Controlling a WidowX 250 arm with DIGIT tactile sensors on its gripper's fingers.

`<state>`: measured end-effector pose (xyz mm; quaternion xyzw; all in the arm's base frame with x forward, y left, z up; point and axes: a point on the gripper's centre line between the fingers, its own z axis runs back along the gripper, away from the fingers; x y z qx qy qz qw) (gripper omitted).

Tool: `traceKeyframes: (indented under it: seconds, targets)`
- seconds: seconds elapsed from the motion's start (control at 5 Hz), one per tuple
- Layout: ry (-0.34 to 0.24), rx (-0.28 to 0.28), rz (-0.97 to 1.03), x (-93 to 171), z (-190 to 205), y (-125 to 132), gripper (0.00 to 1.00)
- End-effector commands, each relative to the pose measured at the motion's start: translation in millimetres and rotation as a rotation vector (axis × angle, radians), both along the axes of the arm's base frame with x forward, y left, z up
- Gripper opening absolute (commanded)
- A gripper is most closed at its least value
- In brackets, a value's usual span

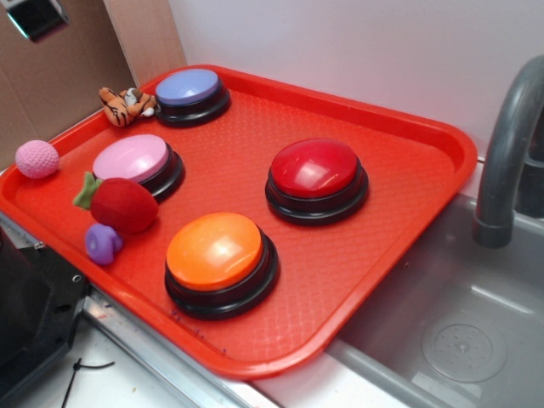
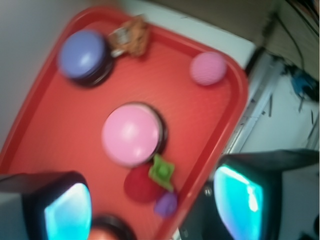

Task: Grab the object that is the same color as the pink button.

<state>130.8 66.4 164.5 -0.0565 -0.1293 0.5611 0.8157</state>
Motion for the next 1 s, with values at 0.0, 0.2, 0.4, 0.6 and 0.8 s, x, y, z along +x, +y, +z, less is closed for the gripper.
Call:
traceKeyframes:
  seconds: [0.0, 0.2, 0.4, 0.6, 0.8]
  targets:
    - [0.040, 0.036, 0.310, -8, -39, 43, 1.00]
    - [0.062, 0.093, 0.369, -7, -55, 55, 1.00]
    - [0.068, 0.135, 0.455, -5, -80, 73, 1.00]
    - [0.082, 0.172, 0.507, 0, -98, 85, 1.00]
    - [0.135, 0.212, 0.523, 5, -112, 95, 1.00]
